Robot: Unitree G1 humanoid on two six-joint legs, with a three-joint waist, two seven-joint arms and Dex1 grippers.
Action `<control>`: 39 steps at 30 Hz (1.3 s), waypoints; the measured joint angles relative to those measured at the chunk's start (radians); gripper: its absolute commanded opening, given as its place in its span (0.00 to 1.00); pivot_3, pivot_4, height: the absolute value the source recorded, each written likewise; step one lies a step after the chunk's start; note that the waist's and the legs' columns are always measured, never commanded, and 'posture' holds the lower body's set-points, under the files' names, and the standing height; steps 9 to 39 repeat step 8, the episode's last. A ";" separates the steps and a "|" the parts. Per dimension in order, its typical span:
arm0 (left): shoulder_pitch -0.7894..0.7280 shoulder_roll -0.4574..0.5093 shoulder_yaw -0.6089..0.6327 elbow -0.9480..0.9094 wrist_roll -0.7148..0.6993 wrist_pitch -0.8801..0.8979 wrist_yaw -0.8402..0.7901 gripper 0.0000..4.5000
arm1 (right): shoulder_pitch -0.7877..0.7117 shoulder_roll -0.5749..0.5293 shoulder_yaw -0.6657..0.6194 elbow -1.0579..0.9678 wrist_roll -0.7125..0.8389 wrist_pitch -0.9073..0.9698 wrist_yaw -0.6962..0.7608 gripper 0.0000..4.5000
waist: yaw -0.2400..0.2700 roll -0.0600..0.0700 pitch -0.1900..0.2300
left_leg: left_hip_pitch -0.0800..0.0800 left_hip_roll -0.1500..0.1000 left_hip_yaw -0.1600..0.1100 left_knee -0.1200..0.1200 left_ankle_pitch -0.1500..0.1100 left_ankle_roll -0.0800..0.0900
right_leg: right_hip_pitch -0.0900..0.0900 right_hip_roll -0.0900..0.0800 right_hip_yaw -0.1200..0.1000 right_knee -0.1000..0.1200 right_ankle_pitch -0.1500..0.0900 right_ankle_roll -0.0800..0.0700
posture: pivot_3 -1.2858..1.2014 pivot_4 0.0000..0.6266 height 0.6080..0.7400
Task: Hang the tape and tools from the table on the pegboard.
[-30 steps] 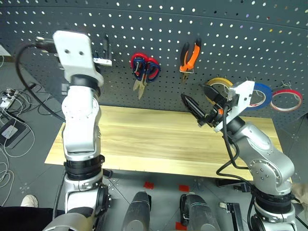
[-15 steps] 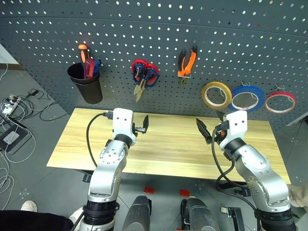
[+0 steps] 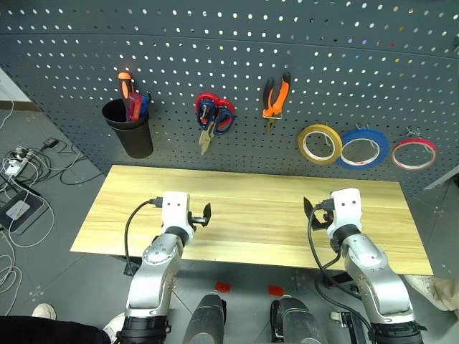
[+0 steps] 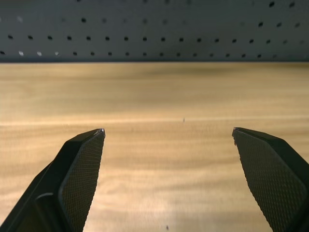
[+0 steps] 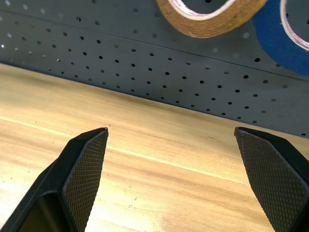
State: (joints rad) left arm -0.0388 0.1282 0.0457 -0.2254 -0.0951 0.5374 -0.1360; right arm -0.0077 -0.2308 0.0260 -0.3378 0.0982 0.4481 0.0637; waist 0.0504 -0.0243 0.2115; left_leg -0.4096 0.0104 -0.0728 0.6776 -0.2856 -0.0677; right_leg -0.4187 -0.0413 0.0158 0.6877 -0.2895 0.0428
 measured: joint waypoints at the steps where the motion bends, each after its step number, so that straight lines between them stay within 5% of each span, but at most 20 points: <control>1: 0.005 0.001 0.000 0.000 0.000 0.000 -0.002 0.99 | 0.000 0.007 -0.001 0.000 0.000 0.000 0.000 1.00 | 0.001 0.000 0.000 | 0.000 0.000 0.000 0.000 0.000 0.000 | 0.000 0.000 0.000 0.000 0.000 0.000 | 0.57 0.31 1.00; 8: 0.007 0.002 -0.001 -0.020 0.002 0.000 -0.002 0.99 | 0.009 0.026 -0.004 0.000 -0.005 0.000 0.000 1.00 | 0.001 0.000 0.000 | 0.010 0.000 -0.001 -0.003 -0.003 0.004 | 0.013 0.000 -0.001 -0.006 0.000 0.000 | 0.57 0.32 1.00; 39: 0.007 0.002 -0.001 -0.020 0.002 0.000 -0.002 0.99 | 0.009 0.026 -0.004 0.000 -0.005 0.000 0.000 1.00 | 0.001 0.000 0.000 | 0.010 0.000 -0.001 -0.003 -0.003 0.004 | 0.013 0.000 -0.001 -0.006 0.000 0.000 | 0.57 0.32 1.00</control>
